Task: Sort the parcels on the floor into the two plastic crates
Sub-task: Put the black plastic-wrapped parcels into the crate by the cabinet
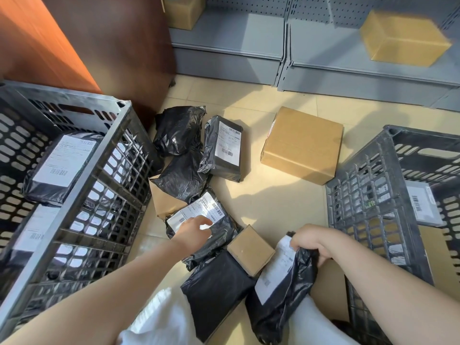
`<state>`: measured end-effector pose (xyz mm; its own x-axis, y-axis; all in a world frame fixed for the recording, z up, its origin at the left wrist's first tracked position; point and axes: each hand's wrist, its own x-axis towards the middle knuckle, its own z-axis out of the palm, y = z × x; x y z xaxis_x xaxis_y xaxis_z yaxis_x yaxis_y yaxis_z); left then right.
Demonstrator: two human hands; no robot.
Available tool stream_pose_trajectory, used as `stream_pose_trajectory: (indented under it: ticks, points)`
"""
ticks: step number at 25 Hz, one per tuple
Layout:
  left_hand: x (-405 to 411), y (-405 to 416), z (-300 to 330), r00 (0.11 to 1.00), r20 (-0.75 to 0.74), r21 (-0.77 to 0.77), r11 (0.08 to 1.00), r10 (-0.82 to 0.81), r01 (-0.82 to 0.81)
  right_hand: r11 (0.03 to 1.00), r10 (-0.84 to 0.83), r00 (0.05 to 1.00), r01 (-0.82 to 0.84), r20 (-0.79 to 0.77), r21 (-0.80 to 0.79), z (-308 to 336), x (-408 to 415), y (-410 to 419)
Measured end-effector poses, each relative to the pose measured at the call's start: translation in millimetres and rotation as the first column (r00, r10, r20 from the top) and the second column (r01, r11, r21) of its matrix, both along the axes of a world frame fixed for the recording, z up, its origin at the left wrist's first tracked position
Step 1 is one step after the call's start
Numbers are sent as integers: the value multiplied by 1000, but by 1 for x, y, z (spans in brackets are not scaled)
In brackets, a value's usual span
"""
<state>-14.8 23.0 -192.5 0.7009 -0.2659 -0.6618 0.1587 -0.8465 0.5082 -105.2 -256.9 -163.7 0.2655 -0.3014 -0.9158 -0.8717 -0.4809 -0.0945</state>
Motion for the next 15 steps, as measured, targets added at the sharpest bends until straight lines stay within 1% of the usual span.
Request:
stream_pose_trajectory:
  ticks: [2, 5, 8, 11, 13, 15]
  points:
    - [0, -3, 2, 1000, -12, -33, 999, 26, -27, 997, 21, 995, -13, 100, -76, 9, 7, -7]
    - [0, -9, 7, 998, -28, -75, 996, 51, -53, 983, 130, 963, -94, 236, -158, 27, 19, -12]
    - [-1, -14, 18, 999, -30, -131, 991, 31, -35, 970, 174, 915, -96, 364, -222, 44, 32, -13]
    - [-5, -17, 21, 999, -36, -231, 973, -25, 16, 962, 197, 834, -64, 515, -264, 59, 44, -12]
    - [-6, -17, 21, 999, -47, -287, 958, -27, 13, 951, 243, 777, -73, 581, -300, 67, 49, -7]
    - [-5, -18, 20, 998, -63, -316, 949, -20, -1, 937, 309, 692, -104, 652, -333, 70, 51, 2]
